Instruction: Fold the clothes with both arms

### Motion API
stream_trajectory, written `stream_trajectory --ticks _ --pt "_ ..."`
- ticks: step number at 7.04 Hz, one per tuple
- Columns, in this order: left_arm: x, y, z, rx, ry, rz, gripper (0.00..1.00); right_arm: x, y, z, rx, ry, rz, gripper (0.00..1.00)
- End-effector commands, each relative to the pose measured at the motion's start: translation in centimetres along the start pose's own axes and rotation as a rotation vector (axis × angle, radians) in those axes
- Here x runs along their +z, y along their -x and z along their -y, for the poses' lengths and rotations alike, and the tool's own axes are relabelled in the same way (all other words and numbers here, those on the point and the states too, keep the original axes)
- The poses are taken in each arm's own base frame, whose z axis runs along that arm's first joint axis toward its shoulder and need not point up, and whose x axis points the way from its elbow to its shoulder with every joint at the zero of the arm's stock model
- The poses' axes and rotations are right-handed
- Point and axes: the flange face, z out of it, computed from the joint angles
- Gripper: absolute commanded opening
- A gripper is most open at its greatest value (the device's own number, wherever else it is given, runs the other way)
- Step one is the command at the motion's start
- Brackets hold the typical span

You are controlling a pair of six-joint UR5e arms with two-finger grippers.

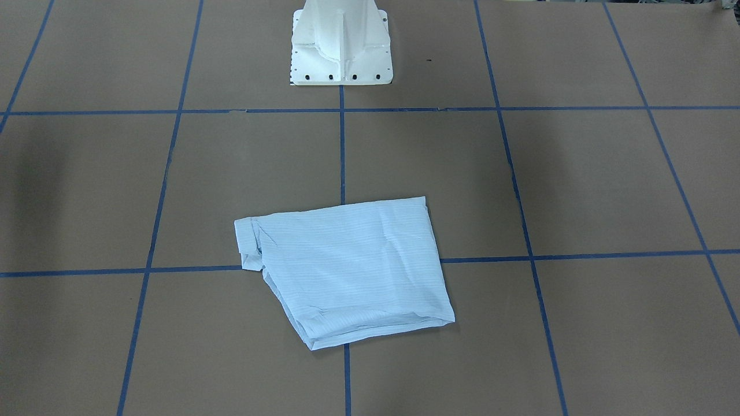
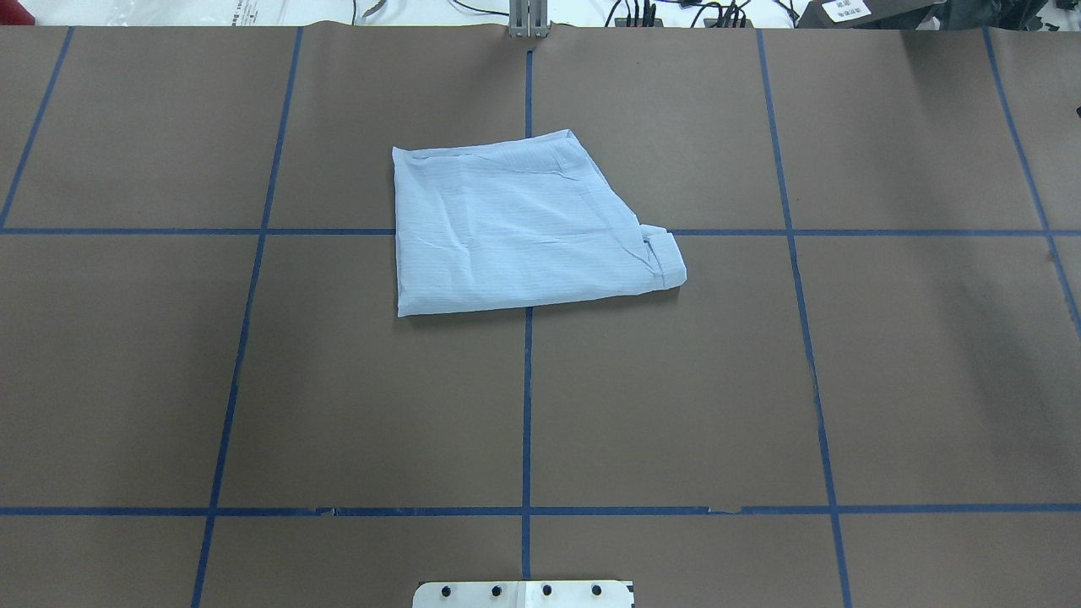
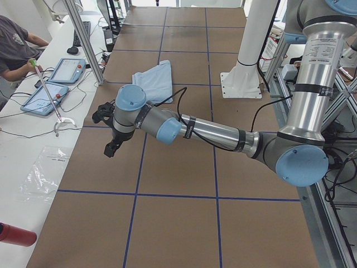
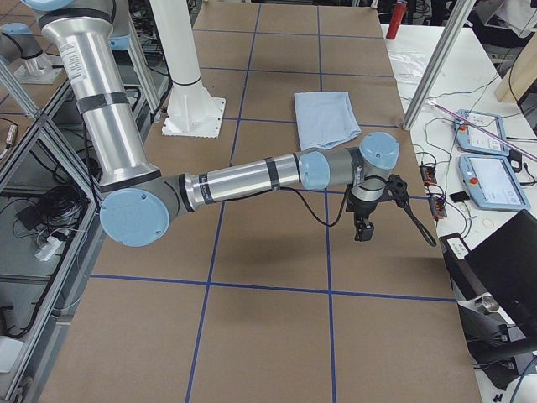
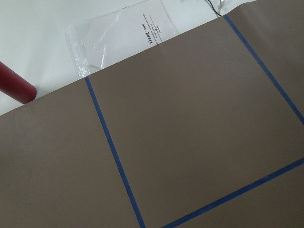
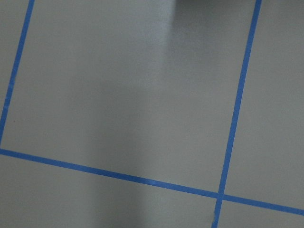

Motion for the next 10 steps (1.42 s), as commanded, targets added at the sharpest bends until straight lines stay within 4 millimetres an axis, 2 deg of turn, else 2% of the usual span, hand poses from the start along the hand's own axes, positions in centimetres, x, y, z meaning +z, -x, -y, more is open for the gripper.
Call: stream_trajectory --ticks 1,7,10 --pt "-0.8 -1.1 -0.6 0.013 -0.012 -0.012 1.00 0.2 0.1 -0.2 0.002 0.003 0.000 1.00" --pt "0.5 0.1 -1.9 -0.010 0.013 -0.011 1.00 0.3 0.6 -0.2 -0.012 0.003 -0.010 1.00" --pt "0.6 0.1 -1.9 -0.010 0.013 -0.011 1.00 0.5 0.7 -0.2 -0.017 0.005 -0.020 1.00"
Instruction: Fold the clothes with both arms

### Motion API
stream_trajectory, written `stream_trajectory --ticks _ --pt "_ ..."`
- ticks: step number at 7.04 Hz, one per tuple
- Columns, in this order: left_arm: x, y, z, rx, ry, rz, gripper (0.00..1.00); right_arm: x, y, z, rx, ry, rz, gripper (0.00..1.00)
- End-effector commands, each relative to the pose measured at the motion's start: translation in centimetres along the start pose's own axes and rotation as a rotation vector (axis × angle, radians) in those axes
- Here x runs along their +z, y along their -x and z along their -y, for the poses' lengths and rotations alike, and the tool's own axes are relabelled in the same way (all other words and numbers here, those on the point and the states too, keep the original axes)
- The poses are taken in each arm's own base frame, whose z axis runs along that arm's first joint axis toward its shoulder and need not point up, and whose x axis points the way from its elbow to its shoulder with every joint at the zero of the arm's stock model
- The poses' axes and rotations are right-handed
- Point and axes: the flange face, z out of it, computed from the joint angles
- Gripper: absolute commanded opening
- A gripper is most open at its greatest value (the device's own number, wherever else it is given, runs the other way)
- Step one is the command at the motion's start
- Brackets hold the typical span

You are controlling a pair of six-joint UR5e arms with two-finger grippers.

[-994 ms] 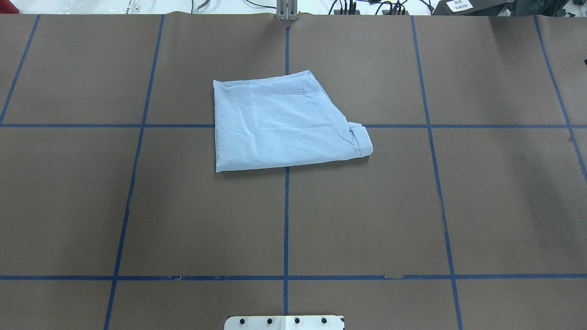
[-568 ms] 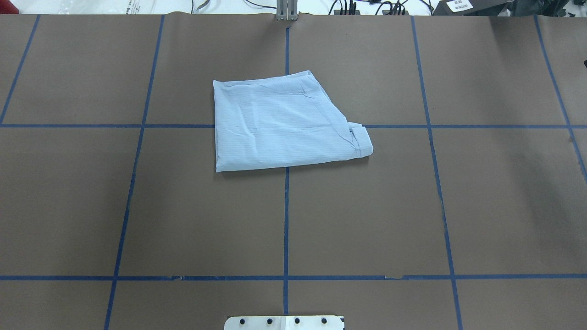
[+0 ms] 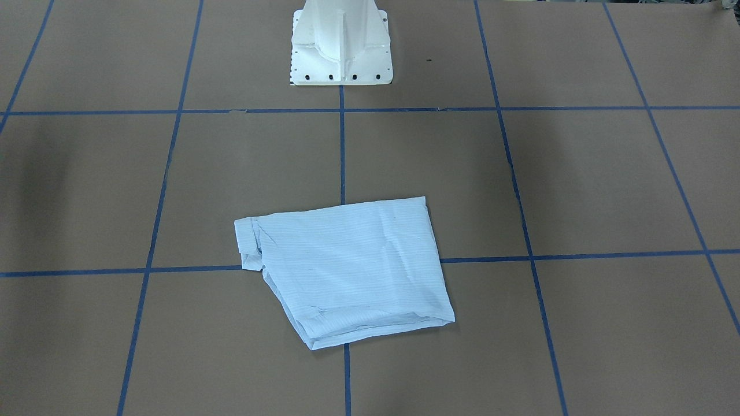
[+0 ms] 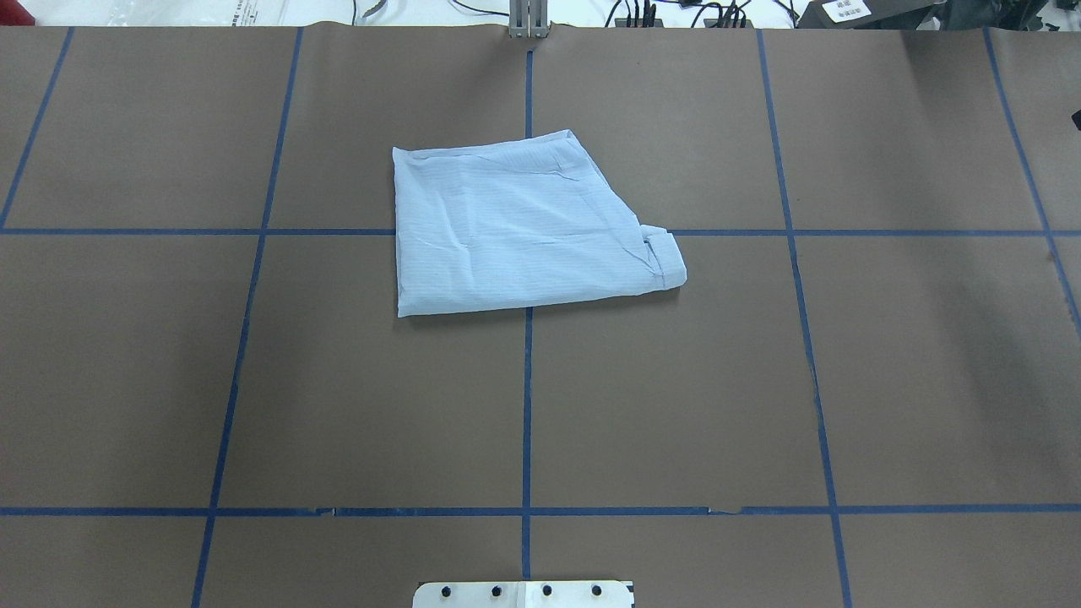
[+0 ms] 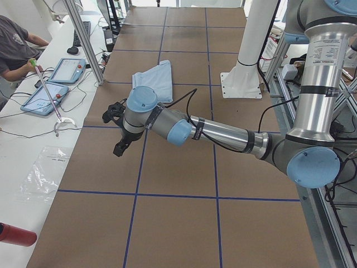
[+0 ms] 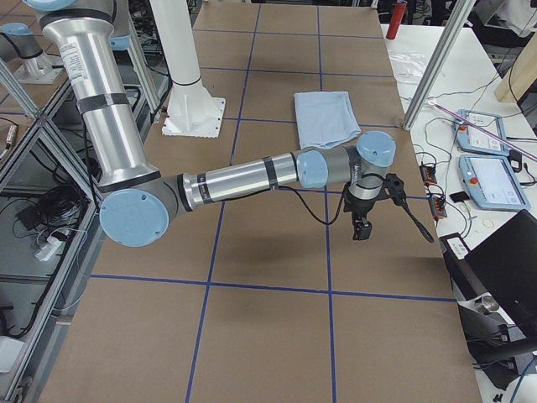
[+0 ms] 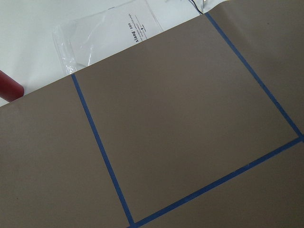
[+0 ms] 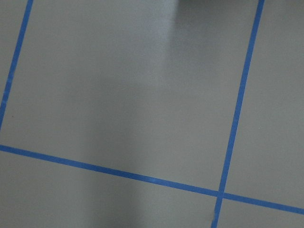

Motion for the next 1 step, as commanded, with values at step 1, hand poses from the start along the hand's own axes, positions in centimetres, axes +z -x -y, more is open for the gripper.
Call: stream_trajectory --ticks 1 --pt "-0.01 -0.02 0.00 -0.001 0.000 -0.002 1.00 0.08 0.14 0.02 -0.002 0.001 0.001 1.00"
